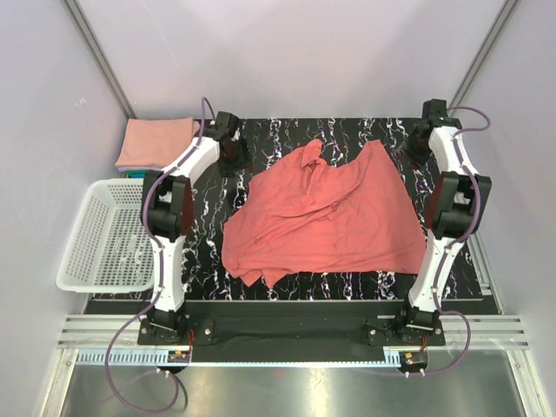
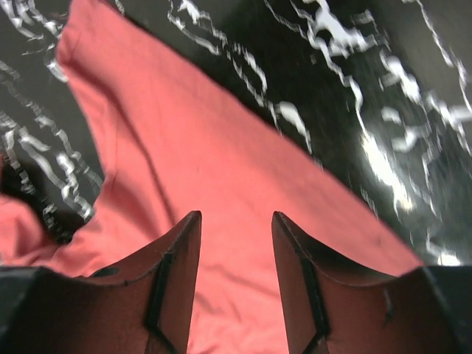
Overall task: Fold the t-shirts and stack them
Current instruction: Flatten the tshirt out
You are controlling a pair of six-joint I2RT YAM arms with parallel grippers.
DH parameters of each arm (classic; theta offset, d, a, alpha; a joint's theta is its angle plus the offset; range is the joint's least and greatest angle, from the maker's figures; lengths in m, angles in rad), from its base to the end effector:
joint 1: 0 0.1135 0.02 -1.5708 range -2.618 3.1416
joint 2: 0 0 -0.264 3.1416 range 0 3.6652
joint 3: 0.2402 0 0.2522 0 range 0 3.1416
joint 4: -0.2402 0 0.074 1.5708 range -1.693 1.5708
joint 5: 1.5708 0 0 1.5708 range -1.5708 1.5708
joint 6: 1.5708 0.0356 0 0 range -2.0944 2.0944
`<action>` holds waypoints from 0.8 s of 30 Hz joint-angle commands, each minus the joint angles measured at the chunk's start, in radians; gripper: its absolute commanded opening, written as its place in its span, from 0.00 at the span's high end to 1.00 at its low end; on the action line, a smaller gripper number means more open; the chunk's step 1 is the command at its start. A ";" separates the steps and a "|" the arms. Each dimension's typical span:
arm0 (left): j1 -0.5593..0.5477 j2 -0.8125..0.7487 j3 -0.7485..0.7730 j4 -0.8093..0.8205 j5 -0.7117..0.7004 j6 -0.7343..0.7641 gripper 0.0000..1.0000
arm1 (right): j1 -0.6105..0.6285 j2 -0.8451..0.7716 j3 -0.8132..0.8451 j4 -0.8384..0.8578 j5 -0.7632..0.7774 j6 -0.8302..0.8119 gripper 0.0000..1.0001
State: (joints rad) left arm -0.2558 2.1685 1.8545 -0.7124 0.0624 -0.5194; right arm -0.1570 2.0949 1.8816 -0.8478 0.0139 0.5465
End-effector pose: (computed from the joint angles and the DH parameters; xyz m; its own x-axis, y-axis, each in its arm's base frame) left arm 0.4607 -0.1228 0.2194 -0.8593 -0.2873 -0.4231 -0.1644 0.9386 -0.3034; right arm 0.4520 -0.0721 0.2532 -0.6518 0.6293 -0.4232 0.5874 0.7719 0.2432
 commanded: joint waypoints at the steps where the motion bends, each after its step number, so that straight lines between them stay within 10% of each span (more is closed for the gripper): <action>1: 0.010 0.026 0.065 -0.010 -0.006 0.052 0.36 | -0.001 0.105 0.152 0.000 -0.011 -0.111 0.49; 18: -0.042 0.131 -0.037 0.093 0.108 0.030 0.39 | -0.009 0.166 -0.061 0.041 -0.020 -0.175 0.47; 22: -0.042 0.094 -0.112 0.132 0.157 0.007 0.77 | -0.012 0.136 -0.128 0.032 0.035 -0.149 0.53; 24: -0.042 0.076 -0.141 0.148 0.189 -0.010 1.00 | -0.012 0.122 -0.131 -0.008 0.072 -0.122 0.76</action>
State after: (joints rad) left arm -0.2943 2.2681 1.7737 -0.5823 0.1871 -0.5133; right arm -0.1608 2.2463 1.7870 -0.7853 0.0093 0.3946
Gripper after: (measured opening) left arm 0.098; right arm 0.313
